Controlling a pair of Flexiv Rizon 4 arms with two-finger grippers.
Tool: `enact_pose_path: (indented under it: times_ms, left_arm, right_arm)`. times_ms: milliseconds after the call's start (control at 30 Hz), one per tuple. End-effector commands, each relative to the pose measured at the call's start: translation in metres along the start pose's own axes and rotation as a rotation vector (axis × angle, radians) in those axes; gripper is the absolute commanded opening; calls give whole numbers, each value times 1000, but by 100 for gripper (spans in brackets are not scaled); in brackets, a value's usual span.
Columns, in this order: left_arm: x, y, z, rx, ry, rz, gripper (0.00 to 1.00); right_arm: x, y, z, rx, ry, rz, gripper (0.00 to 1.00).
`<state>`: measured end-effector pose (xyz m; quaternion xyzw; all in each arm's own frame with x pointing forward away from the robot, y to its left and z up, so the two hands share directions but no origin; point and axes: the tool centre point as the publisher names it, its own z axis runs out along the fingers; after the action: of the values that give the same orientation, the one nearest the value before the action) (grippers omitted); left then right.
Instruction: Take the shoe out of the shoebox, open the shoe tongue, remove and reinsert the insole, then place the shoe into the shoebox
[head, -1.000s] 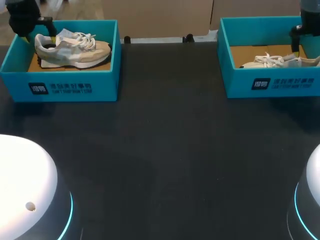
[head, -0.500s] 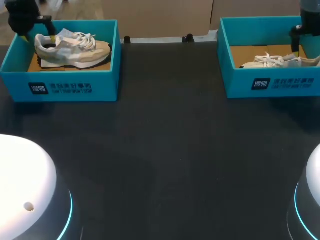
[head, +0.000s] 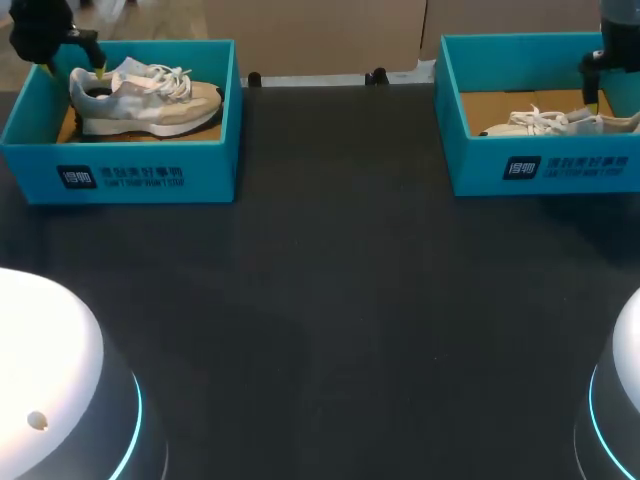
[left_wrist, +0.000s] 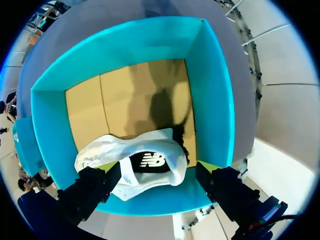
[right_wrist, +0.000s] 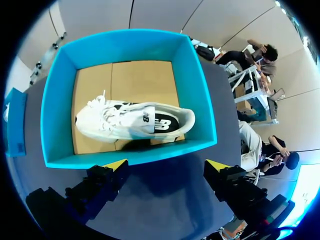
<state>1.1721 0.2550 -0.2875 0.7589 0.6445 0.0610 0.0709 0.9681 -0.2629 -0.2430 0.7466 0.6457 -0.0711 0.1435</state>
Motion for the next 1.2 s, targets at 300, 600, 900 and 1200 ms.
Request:
enact_pose_path:
  times_ms: [300, 600, 900, 1200]
  left_arm:
    - [15, 10, 4, 3, -13, 1, 83]
    - [32, 13, 18, 7, 5, -30, 75]
    - [38, 19, 33, 29, -9, -69, 69]
    - [38, 24, 51, 51, -7, -46, 73]
  right_arm:
    - [0, -1, 0, -2, 0, 1, 100]
    - [0, -1, 0, -2, 0, 1, 100]
    - [0, -1, 0, -2, 0, 1, 100]
    - [0, -1, 0, -2, 0, 1, 100]
